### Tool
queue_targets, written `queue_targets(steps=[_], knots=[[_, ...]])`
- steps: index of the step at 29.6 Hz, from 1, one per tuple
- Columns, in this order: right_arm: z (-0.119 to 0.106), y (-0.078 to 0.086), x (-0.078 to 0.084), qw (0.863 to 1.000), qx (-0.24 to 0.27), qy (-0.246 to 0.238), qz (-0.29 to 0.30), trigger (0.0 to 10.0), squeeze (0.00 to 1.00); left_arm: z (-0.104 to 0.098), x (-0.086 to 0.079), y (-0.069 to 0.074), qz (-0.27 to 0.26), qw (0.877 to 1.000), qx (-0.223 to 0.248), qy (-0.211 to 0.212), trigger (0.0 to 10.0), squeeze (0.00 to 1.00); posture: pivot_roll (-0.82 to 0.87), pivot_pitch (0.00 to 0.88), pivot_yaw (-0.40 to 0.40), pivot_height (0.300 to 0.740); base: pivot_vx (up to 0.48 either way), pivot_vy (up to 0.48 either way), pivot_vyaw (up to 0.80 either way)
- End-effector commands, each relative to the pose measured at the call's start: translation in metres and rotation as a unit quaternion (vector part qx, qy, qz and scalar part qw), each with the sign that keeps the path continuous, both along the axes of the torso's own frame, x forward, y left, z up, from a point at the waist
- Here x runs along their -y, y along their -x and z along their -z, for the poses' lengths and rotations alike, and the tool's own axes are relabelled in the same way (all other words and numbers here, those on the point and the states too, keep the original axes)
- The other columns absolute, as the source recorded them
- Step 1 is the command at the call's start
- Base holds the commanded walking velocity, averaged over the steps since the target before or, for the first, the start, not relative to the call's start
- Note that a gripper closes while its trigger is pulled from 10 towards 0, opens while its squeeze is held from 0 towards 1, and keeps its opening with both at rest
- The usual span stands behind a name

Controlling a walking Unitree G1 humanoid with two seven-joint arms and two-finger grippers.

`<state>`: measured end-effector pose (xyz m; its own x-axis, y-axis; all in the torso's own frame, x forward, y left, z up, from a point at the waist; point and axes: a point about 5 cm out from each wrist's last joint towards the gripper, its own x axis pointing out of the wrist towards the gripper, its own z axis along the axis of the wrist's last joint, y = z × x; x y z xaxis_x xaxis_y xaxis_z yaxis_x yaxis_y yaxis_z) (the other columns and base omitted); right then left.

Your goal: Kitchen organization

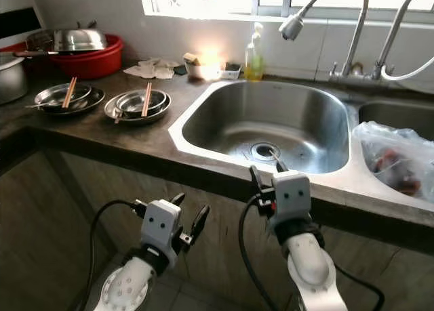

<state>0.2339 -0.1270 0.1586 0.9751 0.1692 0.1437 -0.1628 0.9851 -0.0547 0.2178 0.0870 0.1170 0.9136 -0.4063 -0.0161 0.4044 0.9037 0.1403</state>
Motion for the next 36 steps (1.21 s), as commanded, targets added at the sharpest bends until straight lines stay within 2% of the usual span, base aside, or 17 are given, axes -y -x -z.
queue_targets(steps=[1, 14, 27, 36], knots=[[0.003, 0.002, 0.000, 1.000, -0.007, 0.000, 0.000, 10.0, 0.00, -0.001, 0.000, 0.000, -0.001, 1.000, 0.001, -0.001, 10.0, 0.00, 0.04, 0.000, -0.026, 0.740, -0.300, 0.000, 0.00], [0.017, 0.009, -0.002, 0.999, -0.040, 0.005, -0.001, 10.0, 0.00, 0.000, 0.000, 0.003, 0.000, 1.000, -0.003, -0.004, 10.0, 0.00, 0.05, 0.000, -0.026, 0.740, -0.303, 0.000, 0.00], [0.021, 0.011, -0.001, 0.999, -0.045, 0.013, -0.003, 10.0, 0.00, 0.000, 0.001, 0.004, 0.001, 1.000, -0.006, -0.005, 10.0, 0.00, 0.05, 0.004, -0.028, 0.740, -0.309, 0.000, 0.00], [0.022, 0.012, -0.003, 0.999, -0.048, 0.013, -0.010, 10.0, 0.00, 0.001, 0.003, 0.005, 0.003, 1.000, -0.014, -0.003, 10.0, 0.00, 0.05, 0.002, -0.033, 0.740, -0.092, 0.000, 0.80]])
